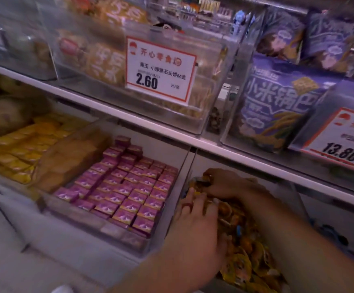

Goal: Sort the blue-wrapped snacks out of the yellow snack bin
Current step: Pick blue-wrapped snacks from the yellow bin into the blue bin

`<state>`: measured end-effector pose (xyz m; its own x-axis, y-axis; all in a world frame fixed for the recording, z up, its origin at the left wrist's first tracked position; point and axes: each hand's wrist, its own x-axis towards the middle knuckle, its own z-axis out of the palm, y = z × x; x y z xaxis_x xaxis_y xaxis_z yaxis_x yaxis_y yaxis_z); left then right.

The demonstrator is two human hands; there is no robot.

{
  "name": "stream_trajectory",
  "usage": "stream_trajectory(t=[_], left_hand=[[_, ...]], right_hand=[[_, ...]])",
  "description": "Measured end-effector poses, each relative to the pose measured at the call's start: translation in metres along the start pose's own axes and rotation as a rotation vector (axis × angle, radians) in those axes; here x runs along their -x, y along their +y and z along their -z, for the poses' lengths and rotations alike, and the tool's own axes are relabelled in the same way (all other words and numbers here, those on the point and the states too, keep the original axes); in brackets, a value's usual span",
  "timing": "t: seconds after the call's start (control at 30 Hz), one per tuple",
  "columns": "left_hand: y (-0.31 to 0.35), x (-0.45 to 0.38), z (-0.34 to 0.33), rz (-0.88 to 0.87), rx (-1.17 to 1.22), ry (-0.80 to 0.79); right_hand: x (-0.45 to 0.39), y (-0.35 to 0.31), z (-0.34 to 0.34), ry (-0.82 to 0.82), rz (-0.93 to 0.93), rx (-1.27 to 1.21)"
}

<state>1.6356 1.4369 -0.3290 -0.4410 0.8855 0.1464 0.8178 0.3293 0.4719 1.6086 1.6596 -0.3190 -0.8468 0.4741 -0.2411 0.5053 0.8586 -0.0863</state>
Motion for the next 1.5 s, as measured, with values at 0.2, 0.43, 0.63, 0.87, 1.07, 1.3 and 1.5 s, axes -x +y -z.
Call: stream_trajectory(t=[0.2,0.43,0.63,0.87,1.07,1.3,1.5], left_hand=[[0.003,0.005,-0.002,0.034,0.083,0.013],[0.0,0.005,-0.004,0.028,0.095,0.034],[-0.001,0.004,0.002,0.016,0.212,0.118],[0.002,0.0,0.013,0.076,0.597,0.242],[0.003,0.004,0.009,-0.117,0.194,0.096],[-0.002,0.008,0.014,-0.201,0.07,0.005],[-0.002,0.01,0.016,-0.233,0.127,-0.022]], right_hand=[[-0.008,-0.014,0.013,-0.195,0.102,-0.126],[-0.016,-0.03,0.012,-0.238,0.181,0.028],[0.014,-0.01,0.04,-0.168,0.253,-0.112],[0.101,0.003,0.068,-0.206,0.309,-0.26],[0.162,0.006,0.038,-0.105,0.376,-0.304],[0.205,0.024,0.021,0.111,0.363,-0.337],[0.208,0.038,0.031,0.027,0.255,-0.089]])
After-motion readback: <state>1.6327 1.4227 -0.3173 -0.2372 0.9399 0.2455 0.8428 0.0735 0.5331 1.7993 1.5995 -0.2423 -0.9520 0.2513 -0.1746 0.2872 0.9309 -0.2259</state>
